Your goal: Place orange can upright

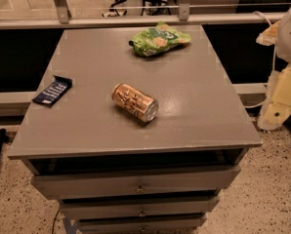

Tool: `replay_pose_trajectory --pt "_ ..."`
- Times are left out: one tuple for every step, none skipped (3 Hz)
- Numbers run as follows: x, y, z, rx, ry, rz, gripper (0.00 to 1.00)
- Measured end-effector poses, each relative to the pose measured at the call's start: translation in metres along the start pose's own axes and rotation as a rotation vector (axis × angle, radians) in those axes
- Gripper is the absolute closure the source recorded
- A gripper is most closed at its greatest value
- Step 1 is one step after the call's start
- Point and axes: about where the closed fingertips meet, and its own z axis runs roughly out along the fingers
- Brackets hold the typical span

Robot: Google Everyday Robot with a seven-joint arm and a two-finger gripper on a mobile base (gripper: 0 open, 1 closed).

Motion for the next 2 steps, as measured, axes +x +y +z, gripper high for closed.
replay_pose_trajectory --pt "0.0 0.0 0.0 0.0 0.0 0.0 0.0" --pt "-0.0085 -0.0056 0.0049 -0.009 -0.036 0.0 0.0"
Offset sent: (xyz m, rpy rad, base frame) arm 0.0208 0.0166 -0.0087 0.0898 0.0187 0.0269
